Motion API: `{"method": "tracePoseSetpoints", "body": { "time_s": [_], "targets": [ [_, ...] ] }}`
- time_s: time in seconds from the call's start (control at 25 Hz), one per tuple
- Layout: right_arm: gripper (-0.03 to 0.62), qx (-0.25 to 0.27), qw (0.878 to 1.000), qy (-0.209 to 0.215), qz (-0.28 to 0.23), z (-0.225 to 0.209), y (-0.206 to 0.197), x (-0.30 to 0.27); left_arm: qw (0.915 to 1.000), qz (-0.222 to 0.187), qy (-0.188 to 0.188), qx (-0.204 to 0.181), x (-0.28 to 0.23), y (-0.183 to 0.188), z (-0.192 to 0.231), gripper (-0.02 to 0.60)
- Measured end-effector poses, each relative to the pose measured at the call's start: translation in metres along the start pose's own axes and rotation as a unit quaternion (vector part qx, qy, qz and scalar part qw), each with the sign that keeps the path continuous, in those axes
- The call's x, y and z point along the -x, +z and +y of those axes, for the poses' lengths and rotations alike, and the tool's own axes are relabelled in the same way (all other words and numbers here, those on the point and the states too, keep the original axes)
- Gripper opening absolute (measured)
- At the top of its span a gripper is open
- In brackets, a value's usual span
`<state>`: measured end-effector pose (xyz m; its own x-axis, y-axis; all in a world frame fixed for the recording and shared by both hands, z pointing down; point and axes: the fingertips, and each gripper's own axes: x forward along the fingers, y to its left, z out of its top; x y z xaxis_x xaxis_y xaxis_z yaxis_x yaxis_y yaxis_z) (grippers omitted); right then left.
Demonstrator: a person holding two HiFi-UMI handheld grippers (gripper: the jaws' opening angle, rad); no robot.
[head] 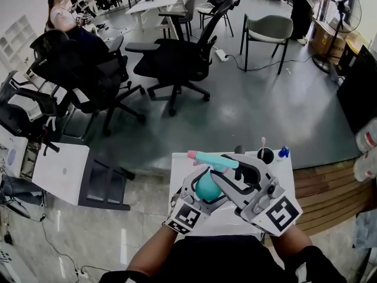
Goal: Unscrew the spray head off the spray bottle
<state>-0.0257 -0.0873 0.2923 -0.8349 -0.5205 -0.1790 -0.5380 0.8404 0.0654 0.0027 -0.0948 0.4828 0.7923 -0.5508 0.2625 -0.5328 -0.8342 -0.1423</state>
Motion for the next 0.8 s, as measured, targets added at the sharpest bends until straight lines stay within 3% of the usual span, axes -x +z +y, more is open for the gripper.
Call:
{"method": "tracePoseSetpoints", "body": {
  "time_s": [0.28,0.44,0.8],
  "targets": [
    [0.143,-0.007,0.999,-0.023,-0.047,-0.010,0.023,0.005,0.9996,0.020,0.007,0.021,-0.003,-0.025,0.001,0.455],
    [0.143,0.015,0.996,-0.040,-0.082,-0.019,0.042,0.006,0.9990,0.026,0.015,0.033,-0.003,-0.034,0.006,0.454],
    [0.143,0.012,0.991,-0.068,-0.115,-0.035,0.063,0.016,0.9967,0.056,0.021,0.054,-0.010,-0.070,0.009,0.454]
  ]
}}
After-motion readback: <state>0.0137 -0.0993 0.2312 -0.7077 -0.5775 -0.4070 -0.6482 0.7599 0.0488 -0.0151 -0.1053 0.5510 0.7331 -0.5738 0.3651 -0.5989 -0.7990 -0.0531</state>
